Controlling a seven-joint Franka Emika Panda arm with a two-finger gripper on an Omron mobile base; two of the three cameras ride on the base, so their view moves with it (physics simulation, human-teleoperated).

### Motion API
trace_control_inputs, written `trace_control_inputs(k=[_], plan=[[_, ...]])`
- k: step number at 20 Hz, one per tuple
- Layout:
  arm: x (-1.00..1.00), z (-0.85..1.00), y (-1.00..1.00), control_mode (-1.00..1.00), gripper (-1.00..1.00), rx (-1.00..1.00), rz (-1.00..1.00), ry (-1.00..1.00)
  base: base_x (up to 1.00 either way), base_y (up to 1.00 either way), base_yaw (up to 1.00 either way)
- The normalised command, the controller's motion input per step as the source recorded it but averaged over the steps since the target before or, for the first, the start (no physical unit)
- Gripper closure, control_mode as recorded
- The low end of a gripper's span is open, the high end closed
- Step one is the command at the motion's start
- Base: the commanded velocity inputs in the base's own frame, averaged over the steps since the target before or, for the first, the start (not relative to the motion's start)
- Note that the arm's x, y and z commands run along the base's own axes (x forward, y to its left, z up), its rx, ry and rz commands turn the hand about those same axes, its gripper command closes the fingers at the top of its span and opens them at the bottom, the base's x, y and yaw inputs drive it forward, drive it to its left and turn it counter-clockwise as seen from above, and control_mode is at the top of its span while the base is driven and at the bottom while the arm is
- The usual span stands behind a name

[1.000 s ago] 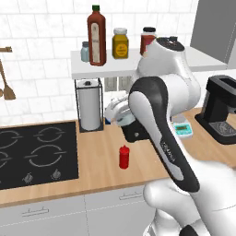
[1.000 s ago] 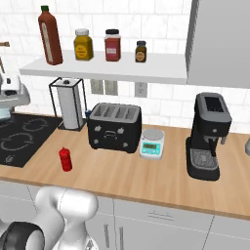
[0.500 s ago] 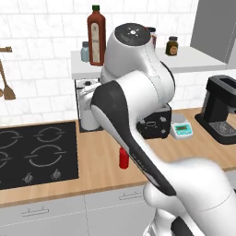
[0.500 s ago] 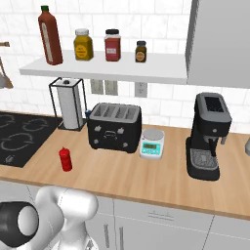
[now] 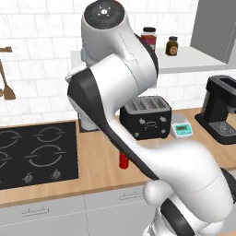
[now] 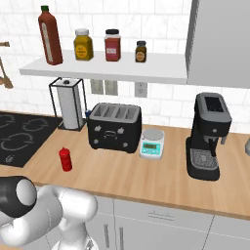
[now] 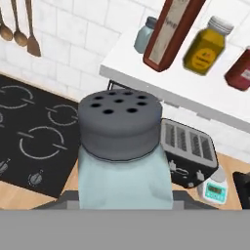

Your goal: Put the shaker and condiment bottle from the counter next to their counterparts in the cabinet.

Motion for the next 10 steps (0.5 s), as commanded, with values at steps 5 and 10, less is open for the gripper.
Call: trace_control_inputs(k=[5, 10], plan=[[0.6, 0.02, 0.0, -1.0, 1.0, -0.06, -0.11, -0.17, 0.0, 0.0, 0.0], [0.15, 0.0, 0.01, -1.0, 1.0, -0.05, -0.05, -0.38, 0.0, 0.0, 0.0]])
